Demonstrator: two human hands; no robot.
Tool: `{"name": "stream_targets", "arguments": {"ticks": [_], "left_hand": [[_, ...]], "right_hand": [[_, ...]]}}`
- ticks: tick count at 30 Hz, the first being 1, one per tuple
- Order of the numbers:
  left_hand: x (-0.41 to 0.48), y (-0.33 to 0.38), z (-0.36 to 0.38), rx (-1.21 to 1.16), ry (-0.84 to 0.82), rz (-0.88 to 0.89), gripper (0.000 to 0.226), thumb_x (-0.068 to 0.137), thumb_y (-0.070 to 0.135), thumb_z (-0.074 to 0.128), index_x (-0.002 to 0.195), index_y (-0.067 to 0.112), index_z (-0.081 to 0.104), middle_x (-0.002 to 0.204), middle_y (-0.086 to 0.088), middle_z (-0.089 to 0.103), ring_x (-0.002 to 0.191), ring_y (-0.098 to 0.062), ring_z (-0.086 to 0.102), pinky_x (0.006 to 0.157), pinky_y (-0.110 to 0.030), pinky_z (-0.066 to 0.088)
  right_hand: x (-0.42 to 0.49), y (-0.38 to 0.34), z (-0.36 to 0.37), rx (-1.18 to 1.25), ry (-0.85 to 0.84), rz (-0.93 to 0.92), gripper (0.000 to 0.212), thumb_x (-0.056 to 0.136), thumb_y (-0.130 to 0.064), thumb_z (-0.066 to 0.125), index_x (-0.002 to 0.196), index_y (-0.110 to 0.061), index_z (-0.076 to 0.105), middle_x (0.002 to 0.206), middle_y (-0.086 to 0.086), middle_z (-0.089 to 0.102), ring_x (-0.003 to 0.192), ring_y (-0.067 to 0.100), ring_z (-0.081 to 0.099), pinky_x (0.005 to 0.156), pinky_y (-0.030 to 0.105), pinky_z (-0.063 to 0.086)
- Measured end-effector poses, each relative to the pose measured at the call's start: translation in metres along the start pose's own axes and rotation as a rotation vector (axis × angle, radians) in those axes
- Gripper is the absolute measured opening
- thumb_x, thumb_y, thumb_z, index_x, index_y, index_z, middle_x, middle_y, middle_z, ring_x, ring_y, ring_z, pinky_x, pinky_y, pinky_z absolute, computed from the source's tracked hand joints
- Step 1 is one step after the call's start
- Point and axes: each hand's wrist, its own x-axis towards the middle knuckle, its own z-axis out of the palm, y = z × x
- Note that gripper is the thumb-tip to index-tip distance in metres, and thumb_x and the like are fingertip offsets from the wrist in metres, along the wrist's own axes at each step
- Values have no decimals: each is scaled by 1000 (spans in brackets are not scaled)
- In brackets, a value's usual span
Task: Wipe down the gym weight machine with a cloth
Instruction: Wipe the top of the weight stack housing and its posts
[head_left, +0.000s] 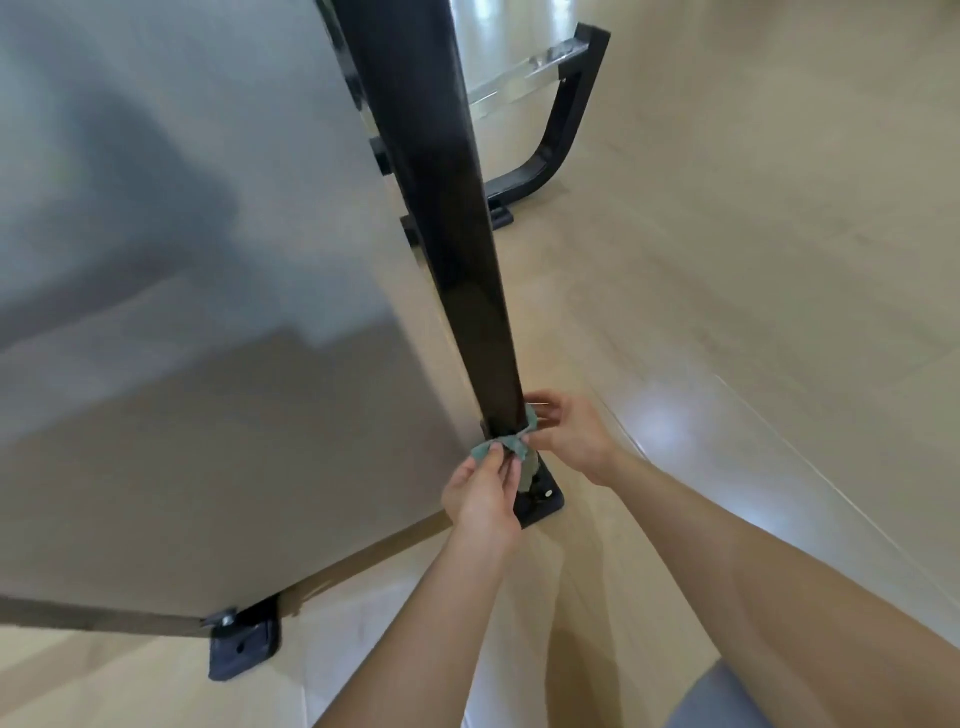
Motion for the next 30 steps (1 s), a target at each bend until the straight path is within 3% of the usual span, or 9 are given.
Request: {"name": "stream_targets", "arguments": {"ticks": [5,8,12,16,21,24,27,30], "left_hand": [[-30,28,4,41,-22,107,12,87,-4,74,97,1,69,100,-17,74,91,-23,74,79,-28,61],[-53,46,10,21,-69,144,12,87,-6,73,94,3,69,99,-17,74,90,-23,74,69,-23,61],[-87,72,21,8,-133,191,17,86,-8,73,93,7,68,94,-12,72,88,-22,73,78,-28,59],[-108,93,31,2,-182,261,22,86,-8,73,107,0,69,92,-10,72,86,-21,73,73,-25,58],[-140,125,35,47,-233,364,20,89,-3,72,106,8,71,91,-2,72,84,-13,72,80,-26,59],[-174,154,42,88,-245,390,13,91,2,72,97,14,71,93,-1,75,86,-11,73,76,-22,59],[-217,186,62,112,-252,397,16,92,5,72,107,10,71,92,2,76,85,-9,74,75,-22,57],[-259,214,82,136,-251,392,22,92,9,72,114,13,69,93,6,73,87,-9,72,81,-24,56]], "right_hand": [[-23,-46,-3,11,71,-117,50,80,2,79,122,-18,62,113,2,71,98,12,69,75,17,56],[-38,-78,-2,72,121,-188,48,81,5,77,124,-13,63,109,5,74,95,13,70,73,16,56],[-56,-112,7,192,207,-262,47,82,9,74,122,-14,64,107,5,76,96,17,73,77,22,57],[-67,-139,14,270,270,-320,48,82,12,73,123,-13,65,103,3,77,95,18,74,83,28,58],[-88,-187,12,332,317,-388,34,86,6,72,112,-17,70,96,-1,78,94,12,73,80,20,55],[-103,-235,2,292,303,-365,32,86,4,73,104,-22,72,91,-2,78,91,11,73,80,20,55],[-116,-289,-9,197,287,-337,36,84,6,74,100,-27,70,87,-4,76,82,7,71,78,21,54],[-130,-340,-17,125,271,-308,32,83,6,76,104,-18,72,95,4,77,84,11,71,81,27,56]]}}
